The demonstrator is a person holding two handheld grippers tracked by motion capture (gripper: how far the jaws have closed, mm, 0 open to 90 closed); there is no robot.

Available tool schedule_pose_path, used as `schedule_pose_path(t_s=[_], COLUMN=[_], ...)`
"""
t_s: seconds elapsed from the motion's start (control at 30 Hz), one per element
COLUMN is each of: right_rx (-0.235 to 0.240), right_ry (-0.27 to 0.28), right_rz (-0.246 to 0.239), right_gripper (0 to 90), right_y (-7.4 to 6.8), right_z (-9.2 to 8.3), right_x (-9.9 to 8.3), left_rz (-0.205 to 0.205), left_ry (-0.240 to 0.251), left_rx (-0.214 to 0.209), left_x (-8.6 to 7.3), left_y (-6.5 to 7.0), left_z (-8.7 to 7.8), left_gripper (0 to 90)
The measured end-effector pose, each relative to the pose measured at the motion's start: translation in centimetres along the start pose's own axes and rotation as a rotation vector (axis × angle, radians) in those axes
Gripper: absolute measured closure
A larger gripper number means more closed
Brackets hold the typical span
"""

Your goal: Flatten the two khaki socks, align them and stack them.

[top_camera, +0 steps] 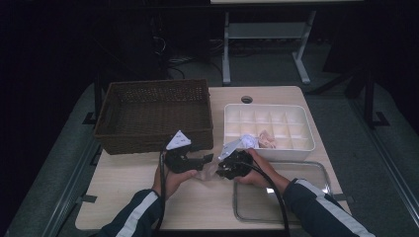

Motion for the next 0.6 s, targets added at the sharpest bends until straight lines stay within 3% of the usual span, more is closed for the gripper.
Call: schedule_pose_path(t_s=[0.13, 0.3, 0.4, 0.53, 0.57, 0.6], right_rx=[-0.003, -0.009, -0.012, -0.04, -0.05, -0.062], right_ry=[-0.003, -0.013, -0.019, -0.006, 0.002, 0.01], right_rz=[0.005, 0.009, 0.019, 0.012, 0.02, 0.025], right_gripper=[67.1, 64.2, 60.8, 62.9, 63.9, 65.7], right_y=[0.0, 0.1, 0.1, 0.3, 0.4, 0.5], right_z=[0.2, 0.0, -0.4, -1.4, -1.7, -2.1], right_x=[0.0, -0.1, -0.1, 0.1, 0.2, 0.1], left_rz=[0.035, 0.011, -0.018, -0.08, -0.089, -0.073], left_ry=[-0.008, -0.067, -0.119, -0.163, -0.165, -0.177], left_rx=[0.033, 0.095, 0.143, 0.156, 0.159, 0.167], left_x=[-0.5, -2.4, -3.8, -4.7, -4.8, -4.8], left_y=[-0.7, -3.4, -5.6, -7.8, -8.2, -8.5], left_z=[-2.2, -3.8, -3.7, -2.6, -2.2, -2.0], left_gripper=[35.1, 33.8, 33.7, 33.0, 32.7, 32.6])
Point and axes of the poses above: each handheld gripper's, and its own axes: z roughly forward along the jaws, x roughly out of its top, y roughly to its right, the point moved 5 cm from there along z, roughly forward along the jaws, and after that the axes turned 9 degrees about -z, right-handed, at the moved point
